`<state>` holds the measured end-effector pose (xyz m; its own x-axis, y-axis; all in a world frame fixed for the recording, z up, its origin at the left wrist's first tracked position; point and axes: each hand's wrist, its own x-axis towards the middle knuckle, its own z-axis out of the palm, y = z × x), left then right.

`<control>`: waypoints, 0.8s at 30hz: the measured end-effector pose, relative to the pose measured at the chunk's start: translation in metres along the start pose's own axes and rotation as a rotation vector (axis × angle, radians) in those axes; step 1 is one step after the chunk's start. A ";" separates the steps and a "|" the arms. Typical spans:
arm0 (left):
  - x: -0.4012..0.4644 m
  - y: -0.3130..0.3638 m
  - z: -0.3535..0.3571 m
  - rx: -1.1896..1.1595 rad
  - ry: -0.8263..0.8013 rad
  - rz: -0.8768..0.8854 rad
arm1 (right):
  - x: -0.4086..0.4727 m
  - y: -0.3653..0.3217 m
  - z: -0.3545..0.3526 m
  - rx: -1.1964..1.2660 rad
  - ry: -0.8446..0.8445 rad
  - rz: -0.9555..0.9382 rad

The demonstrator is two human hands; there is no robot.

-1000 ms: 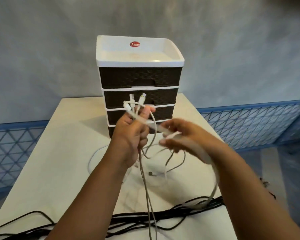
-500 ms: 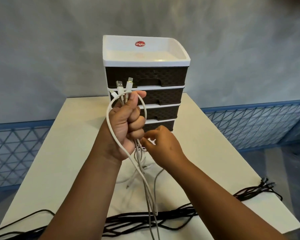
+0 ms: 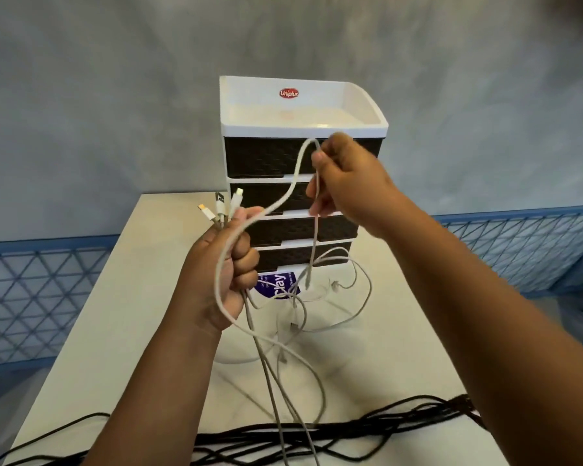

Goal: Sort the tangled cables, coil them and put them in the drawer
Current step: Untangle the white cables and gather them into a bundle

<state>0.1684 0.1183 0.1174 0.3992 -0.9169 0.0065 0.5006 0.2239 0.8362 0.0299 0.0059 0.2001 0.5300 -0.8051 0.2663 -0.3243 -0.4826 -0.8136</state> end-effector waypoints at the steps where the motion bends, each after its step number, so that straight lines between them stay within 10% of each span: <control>1: -0.001 0.001 -0.001 -0.001 0.003 -0.014 | 0.004 -0.007 -0.004 0.002 0.024 -0.043; 24: -0.106 0.012 0.063 -0.097 -0.198 0.043 | -0.134 -0.018 -0.119 0.684 0.143 -0.468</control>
<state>0.0837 0.1972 0.1619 0.2681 -0.9507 0.1561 0.5619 0.2859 0.7762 -0.1287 0.0821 0.2409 0.3727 -0.6322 0.6793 0.4751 -0.4988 -0.7249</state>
